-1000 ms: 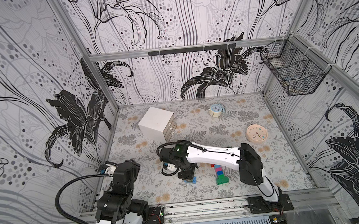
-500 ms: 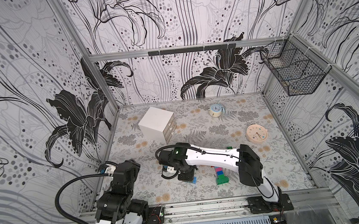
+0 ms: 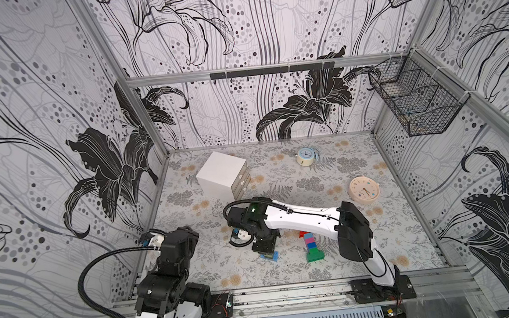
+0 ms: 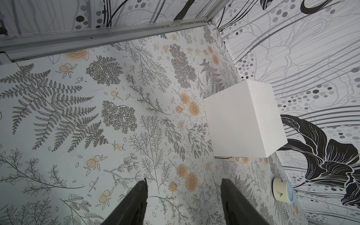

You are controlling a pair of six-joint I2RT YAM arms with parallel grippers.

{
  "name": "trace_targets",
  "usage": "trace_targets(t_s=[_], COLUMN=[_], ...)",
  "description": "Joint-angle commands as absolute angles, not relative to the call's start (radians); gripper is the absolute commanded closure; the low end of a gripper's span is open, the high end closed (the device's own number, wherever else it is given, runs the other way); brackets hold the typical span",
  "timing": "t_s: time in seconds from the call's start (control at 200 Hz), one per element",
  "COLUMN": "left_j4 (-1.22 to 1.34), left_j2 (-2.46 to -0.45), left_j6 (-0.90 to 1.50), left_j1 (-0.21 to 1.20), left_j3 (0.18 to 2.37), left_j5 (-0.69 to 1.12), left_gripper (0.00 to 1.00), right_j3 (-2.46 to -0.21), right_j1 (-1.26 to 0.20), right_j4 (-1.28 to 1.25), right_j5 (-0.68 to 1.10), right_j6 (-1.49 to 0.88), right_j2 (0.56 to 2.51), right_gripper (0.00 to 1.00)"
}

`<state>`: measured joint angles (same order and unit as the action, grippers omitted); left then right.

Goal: Assemble the number 1 with lego
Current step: Assemble the lego brick with the lego brick, then pick up the lego brick from the center of the board.

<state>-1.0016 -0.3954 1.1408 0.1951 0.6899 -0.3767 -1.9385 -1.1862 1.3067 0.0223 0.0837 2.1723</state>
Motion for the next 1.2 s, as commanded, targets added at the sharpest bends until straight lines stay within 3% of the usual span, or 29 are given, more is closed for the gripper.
trace_targets(t_s=[0.0, 0.065, 0.215, 0.421, 0.631, 0.786, 0.961, 1.192], left_j4=[-0.984, -0.983, -0.982, -0.971, -0.913, -0.86, -0.8, -0.746], left_j2=[-0.403, -0.405, -0.405, -0.415, -0.472, -0.513, -0.577, -0.626], left_j6=[1.116, 1.117, 1.114, 1.081, 0.993, 0.955, 0.905, 0.887], left_j1=[0.19, 0.19, 0.19, 0.19, 0.191, 0.19, 0.191, 0.191], left_j3=[0.709, 0.709, 0.713, 0.722, 0.705, 0.679, 0.654, 0.629], left_j5=[-0.392, -0.392, -0.392, -0.381, -0.282, -0.207, -0.088, 0.008], left_gripper=[0.36, 0.36, 0.36, 0.36, 0.35, 0.34, 0.33, 0.33], right_j3=[-1.891, -1.93, -1.951, -1.79, -1.498, -1.322, -1.161, -1.031], right_j1=[-1.18, -1.18, -1.158, -1.124, -1.06, -0.982, -0.844, -0.654], right_j4=[1.216, 1.221, 1.209, 1.116, 0.997, 0.972, 0.985, 0.828], right_j5=[0.019, 0.018, 0.039, 0.001, -0.298, -0.3, -0.265, -0.19], right_j6=[0.052, 0.047, 0.003, -0.111, -0.358, -0.506, -0.591, -0.524], right_j2=[2.282, 2.246, 2.148, 1.934, 1.624, 1.477, 1.447, 1.519], right_gripper=[0.59, 0.46, 0.38, 0.37, 0.42, 0.44, 0.45, 0.35])
